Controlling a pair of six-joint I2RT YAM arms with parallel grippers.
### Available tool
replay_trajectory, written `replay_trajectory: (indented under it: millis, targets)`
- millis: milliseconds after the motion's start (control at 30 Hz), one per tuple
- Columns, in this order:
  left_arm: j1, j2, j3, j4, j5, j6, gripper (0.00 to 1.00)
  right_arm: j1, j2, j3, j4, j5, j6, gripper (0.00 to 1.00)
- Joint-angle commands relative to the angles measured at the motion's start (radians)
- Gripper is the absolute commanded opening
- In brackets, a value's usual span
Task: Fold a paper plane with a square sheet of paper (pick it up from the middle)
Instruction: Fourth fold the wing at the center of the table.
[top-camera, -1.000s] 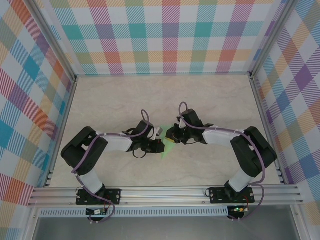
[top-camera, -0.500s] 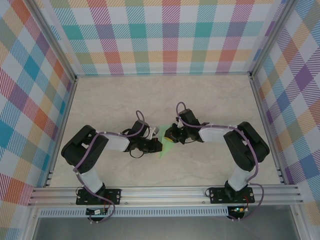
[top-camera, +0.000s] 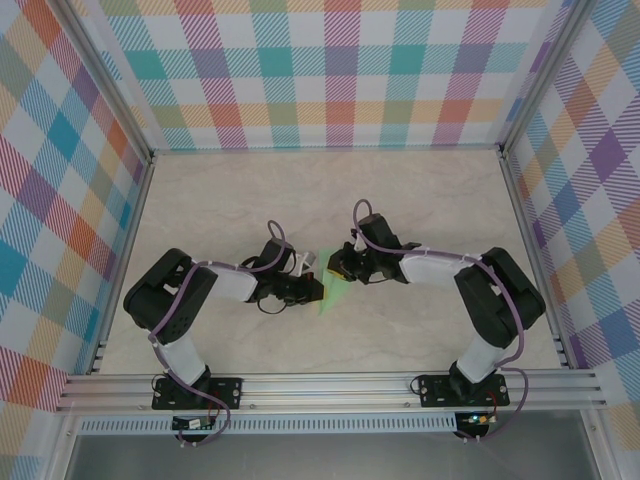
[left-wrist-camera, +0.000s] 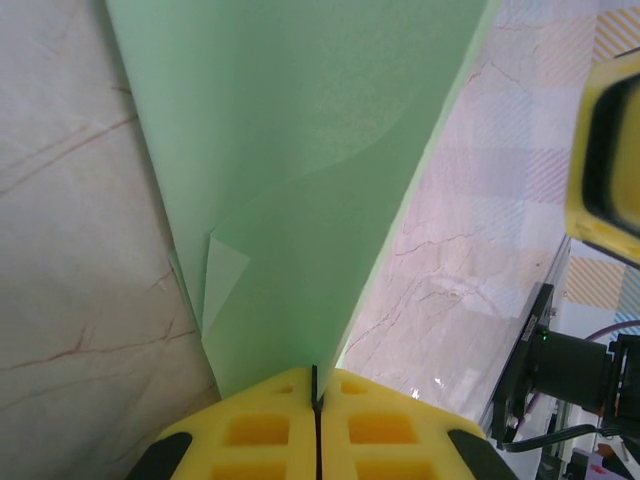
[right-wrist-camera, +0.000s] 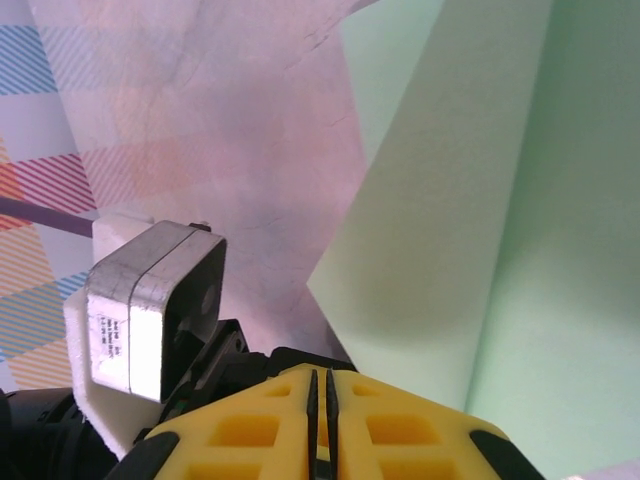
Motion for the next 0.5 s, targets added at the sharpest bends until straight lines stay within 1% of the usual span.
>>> replay_trajectory:
  millis: [0,133,300,467]
  targets:
    - [0.022,0.022,-0.007,0.027,0.022,-0.030,0.05,0.008,0.045,0.029,0.052,-0.036,-0.004,0.13]
    - [0.022,0.038,-0.006,0.023,0.034,-0.028,0.05,0.008,0.074,0.048,0.061,-0.047,0.005,0.13]
    - [0.028,0.059,-0.004,0.028,0.043,-0.040,0.04,0.004,0.083,0.030,0.022,0.044,0.029,0.12]
    - [0.037,0.062,-0.023,0.064,0.048,-0.073,0.03,0.002,0.064,0.014,0.062,0.027,0.016,0.13]
